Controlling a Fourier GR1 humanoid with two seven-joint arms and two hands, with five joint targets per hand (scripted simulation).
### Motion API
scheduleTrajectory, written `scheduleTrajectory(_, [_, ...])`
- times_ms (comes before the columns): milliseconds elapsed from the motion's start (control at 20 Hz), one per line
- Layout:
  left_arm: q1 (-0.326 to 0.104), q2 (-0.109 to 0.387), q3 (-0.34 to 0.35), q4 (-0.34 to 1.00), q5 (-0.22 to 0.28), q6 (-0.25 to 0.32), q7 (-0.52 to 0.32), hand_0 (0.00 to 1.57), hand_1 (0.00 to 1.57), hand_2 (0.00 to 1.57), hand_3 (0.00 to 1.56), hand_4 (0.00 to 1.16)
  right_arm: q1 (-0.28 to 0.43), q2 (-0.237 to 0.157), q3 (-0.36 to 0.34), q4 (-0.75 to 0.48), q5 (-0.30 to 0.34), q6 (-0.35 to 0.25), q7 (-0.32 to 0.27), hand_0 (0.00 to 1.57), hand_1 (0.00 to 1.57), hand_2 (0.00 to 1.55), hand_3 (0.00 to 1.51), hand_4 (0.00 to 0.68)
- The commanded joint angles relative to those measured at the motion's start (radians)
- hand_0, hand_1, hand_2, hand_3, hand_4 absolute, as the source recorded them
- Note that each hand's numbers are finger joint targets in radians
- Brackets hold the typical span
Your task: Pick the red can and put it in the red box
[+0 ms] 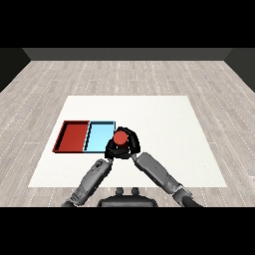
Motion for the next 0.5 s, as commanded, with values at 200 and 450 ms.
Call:
scheduleTrajectory(200, [-0.123, -0.009, -0.060, 0.176, 0.090, 0.201, -0.015, 1.53, 1.53, 1.47, 1.37, 0.86, -0.029, 0.003, -0.015, -0.011, -0.008, 0.018, 0.047, 1.52, 1.52, 1.46, 1.38, 0.623])
scheduleTrajectory(450, [-0.089, -0.008, -0.042, 0.062, 0.048, 0.274, 0.022, 1.57, 1.57, 1.51, 1.41, 1.00, -0.051, 0.003, 0.041, 0.031, -0.074, -0.006, -0.030, 1.46, 1.46, 1.45, 1.38, 0.607])
